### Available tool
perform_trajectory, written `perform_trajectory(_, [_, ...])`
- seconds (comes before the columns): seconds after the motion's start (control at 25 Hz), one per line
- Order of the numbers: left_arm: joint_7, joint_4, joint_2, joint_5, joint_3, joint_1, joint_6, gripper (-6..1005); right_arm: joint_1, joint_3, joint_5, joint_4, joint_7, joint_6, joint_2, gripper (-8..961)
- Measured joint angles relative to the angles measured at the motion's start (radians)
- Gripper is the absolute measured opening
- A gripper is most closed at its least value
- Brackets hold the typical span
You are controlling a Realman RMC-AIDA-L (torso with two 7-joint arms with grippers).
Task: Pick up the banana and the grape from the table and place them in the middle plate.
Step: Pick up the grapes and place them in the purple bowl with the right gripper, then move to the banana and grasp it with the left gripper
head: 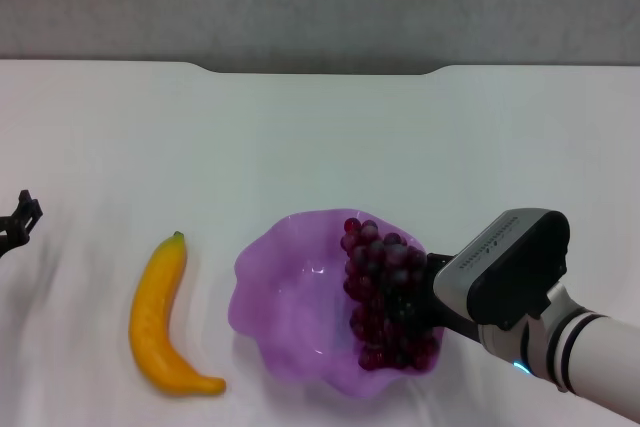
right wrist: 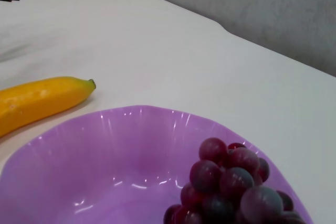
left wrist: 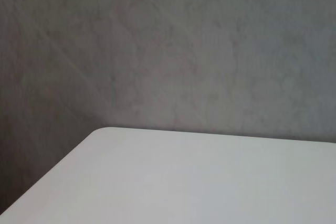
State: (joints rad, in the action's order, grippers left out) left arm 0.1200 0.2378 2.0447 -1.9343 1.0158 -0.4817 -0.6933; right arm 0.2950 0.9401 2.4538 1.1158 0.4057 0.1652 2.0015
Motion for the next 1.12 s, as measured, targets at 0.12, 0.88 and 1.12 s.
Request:
perform_trajectory(0.12, [-0.001, 0.000, 0.000, 0.000, 0.000, 0.000, 0.000, 896, 0.000, -0.006, 0.003, -0.004, 0.010, -0.034, -0.001, 393])
perform_trajectory(0.88, [-0.002, 0.002, 0.000, 0.000, 0.005, 0.006, 0.000, 895, -0.042, -0.167, 0.000, -0.174, 0.063, -0.672, -0.001, 762])
perform_trajectory(1.12, [-0.065, 0.010, 0.000, -0.017, -0.002, 0.014, -0.022, 895, -0.037, -0.207, 0.001, -0.395, -0.068, -1.068, 0.003, 883])
